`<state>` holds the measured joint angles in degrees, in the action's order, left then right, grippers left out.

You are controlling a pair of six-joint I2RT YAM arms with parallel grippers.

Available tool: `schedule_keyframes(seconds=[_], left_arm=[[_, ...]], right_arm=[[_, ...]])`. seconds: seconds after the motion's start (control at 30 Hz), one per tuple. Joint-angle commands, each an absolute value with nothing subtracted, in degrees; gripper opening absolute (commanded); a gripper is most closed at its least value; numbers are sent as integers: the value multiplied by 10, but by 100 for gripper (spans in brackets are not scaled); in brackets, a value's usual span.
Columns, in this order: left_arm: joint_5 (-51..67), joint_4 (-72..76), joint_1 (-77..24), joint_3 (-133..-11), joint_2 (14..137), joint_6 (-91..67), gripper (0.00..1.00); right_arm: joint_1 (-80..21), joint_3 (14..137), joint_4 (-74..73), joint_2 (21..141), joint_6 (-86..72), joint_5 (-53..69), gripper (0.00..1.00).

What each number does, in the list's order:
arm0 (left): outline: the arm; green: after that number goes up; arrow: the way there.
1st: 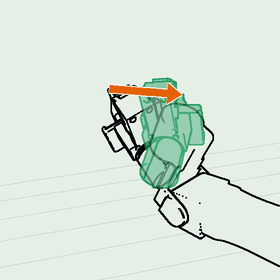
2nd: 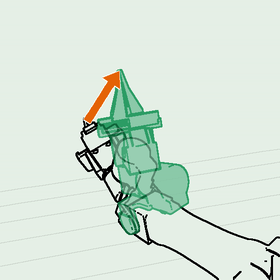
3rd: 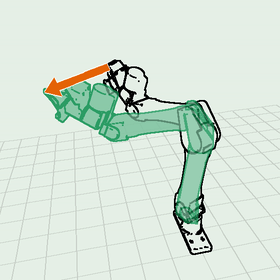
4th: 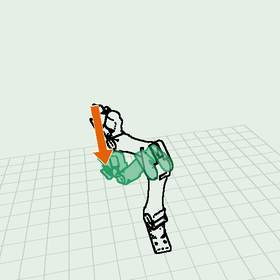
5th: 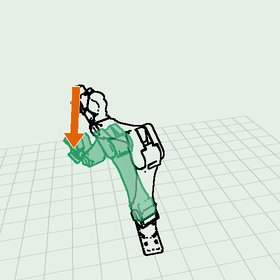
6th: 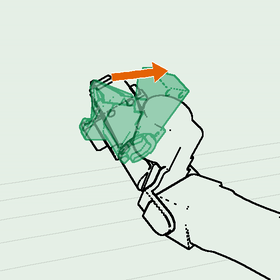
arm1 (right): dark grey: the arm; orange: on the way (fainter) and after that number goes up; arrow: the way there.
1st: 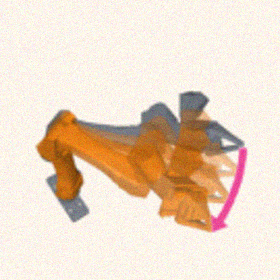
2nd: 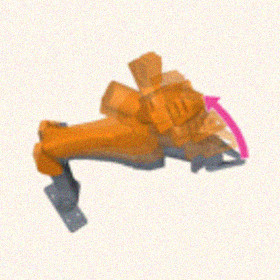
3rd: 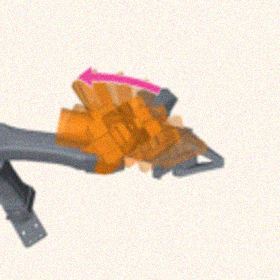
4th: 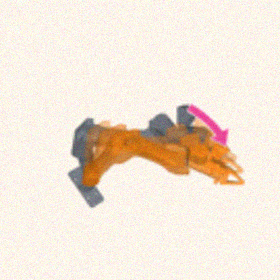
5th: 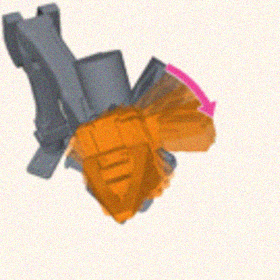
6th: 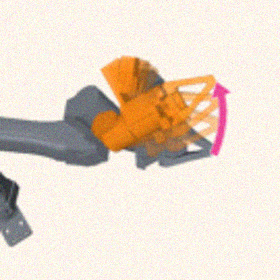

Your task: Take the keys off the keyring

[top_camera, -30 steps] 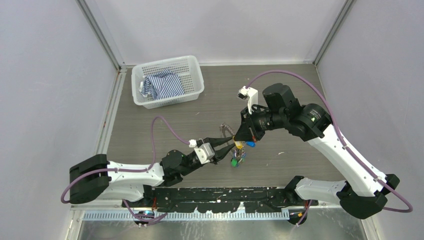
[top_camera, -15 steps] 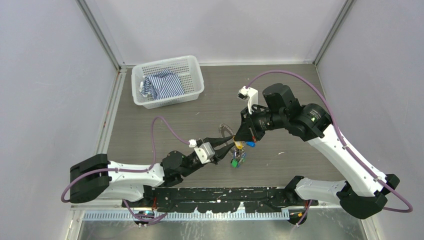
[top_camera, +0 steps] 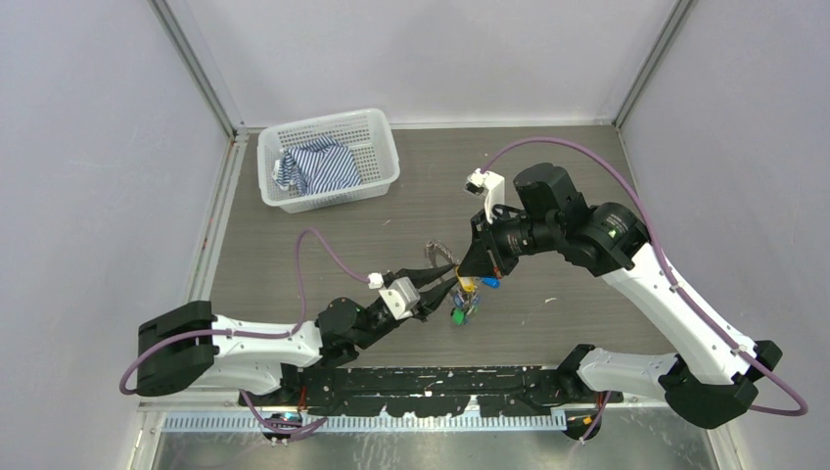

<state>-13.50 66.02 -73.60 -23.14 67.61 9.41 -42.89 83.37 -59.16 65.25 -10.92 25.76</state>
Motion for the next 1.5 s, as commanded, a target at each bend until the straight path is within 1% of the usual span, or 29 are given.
schedule_keyframes(seconds=[0.0,0.1,0.23,0.47,0.7,0.93,1.1,1.37,1.47], left_arm=[[-151,724,-738,-245,681,90,28],[-150,731,-741,-246,685,91,28],[-156,749,-742,-244,696,97,26],[-174,754,-742,-245,700,100,19],[-193,733,-744,-243,685,101,1],[-245,694,-757,-259,687,122,0],[-297,685,-776,-274,709,162,0],[-365,720,-779,-279,753,172,0],[-389,758,-780,-270,784,174,0]], right_arm=[[-428,851,-559,649,-118,287,1],[-429,851,-556,650,-118,287,1],[-429,852,-557,653,-117,285,1],[-428,853,-560,654,-116,281,1],[-428,835,-546,646,-122,259,1],[-418,796,-501,621,-151,200,1],[-402,766,-470,599,-176,168,1],[-395,698,-410,580,-213,162,1],[-392,651,-351,573,-235,167,1]])
